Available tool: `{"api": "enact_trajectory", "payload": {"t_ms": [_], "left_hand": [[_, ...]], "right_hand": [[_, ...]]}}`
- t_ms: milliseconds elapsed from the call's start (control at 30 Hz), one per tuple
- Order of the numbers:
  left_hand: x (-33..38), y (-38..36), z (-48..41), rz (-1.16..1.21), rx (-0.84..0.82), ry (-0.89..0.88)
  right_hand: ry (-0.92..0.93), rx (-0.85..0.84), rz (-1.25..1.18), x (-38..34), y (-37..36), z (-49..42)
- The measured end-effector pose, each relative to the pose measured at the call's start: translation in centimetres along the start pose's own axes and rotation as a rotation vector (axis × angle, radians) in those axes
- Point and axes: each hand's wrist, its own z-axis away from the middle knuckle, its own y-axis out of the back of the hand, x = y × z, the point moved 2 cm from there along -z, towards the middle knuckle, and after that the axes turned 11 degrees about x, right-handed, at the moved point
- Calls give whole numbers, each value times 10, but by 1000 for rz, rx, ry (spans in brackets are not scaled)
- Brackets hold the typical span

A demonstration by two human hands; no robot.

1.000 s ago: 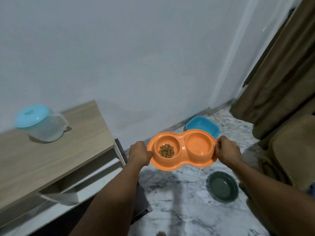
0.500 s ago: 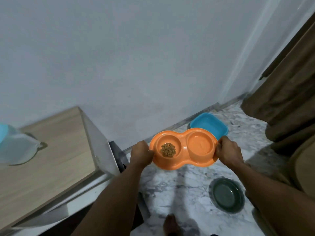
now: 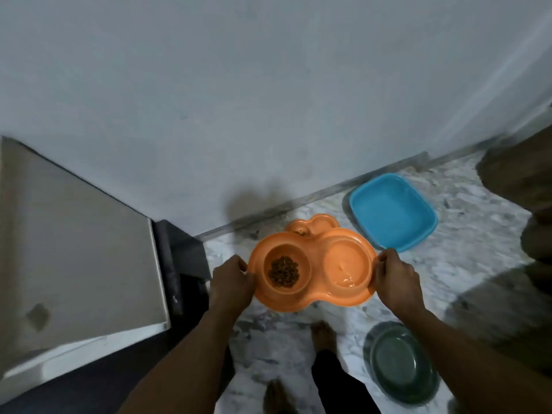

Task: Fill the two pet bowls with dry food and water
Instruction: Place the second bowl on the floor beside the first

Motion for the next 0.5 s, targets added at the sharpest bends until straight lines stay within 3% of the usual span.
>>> {"api": "enact_trajectory", "payload": {"t_ms": [133,500], "left_hand": [[-33,-93,-29,-3,-18,122],[-163,-356,-120,-4,-71,150]], "right_hand": [[58,-28,0,41,-91,-42],[124,-100,27,154,-362,-122]]}}
